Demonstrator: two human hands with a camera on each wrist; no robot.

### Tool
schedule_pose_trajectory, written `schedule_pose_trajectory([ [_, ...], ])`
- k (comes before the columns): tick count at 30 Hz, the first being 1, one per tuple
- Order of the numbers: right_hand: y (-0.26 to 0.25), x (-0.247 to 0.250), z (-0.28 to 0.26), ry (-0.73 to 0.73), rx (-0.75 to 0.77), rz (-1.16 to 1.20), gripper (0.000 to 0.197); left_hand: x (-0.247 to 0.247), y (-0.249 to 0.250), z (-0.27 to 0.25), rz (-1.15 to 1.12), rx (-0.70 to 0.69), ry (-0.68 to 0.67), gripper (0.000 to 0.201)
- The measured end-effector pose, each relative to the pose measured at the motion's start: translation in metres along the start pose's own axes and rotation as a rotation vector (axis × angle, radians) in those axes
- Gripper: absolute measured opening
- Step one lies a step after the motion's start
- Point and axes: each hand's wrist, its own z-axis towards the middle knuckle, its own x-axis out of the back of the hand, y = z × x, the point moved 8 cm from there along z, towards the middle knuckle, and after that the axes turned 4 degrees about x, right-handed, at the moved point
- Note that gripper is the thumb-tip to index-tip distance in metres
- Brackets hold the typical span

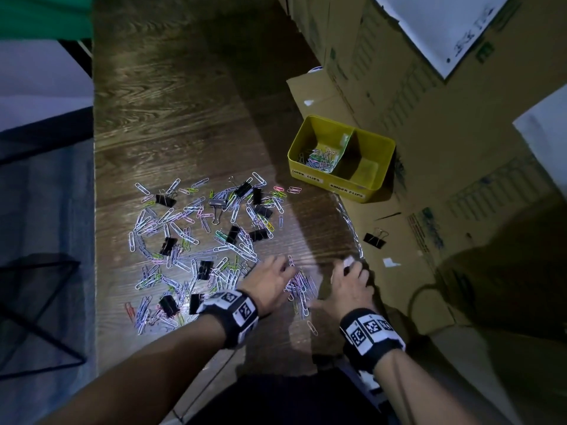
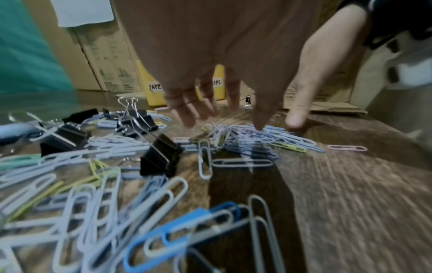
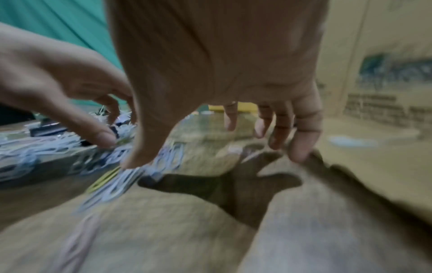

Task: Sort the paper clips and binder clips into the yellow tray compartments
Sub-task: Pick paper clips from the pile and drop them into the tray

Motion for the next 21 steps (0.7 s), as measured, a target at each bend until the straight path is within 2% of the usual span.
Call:
schedule_pose_trajectory([
  [2, -0.008, -0.005, -0.005, 0.03, 0.048, -0.088, 0.105, -0.004, -0.006, 0.005, 0.077, 0.07, -0.114, 0.068],
  [3, -0.013, -0.01, -0.005, 0.042, 0.083, -0.087, 0.103, -0.006, -0.005, 0.008, 0.095, 0.08, -0.143, 0.07],
  [7, -0.037, -0.016, -0.005, 0.049, 0.171, 0.191, 0.08, -0.008, 0.007, 0.012, 0.064, 0.075, -0.184, 0.048],
  [10, -0.056, -0.015, -0.006, 0.02, 0.246, 0.301, 0.055, -0.003, 0.009, 0.014, -0.018, 0.066, -0.135, 0.032],
  [12, -0.061, -0.013, -0.003, 0.023, 0.271, 0.339, 0.046, 0.001, 0.003, 0.014, -0.138, 0.063, -0.09, 0.027],
  [16, -0.052, -0.009, 0.004, 0.042, 0.246, 0.492, 0.045, 0.008, -0.017, 0.012, -0.341, 0.082, 0.022, 0.024],
  [21, -0.028, -0.005, 0.009, 0.018, 0.162, 0.679, 0.044, 0.015, -0.043, 0.009, -0.554, 0.26, 0.081, 0.022],
])
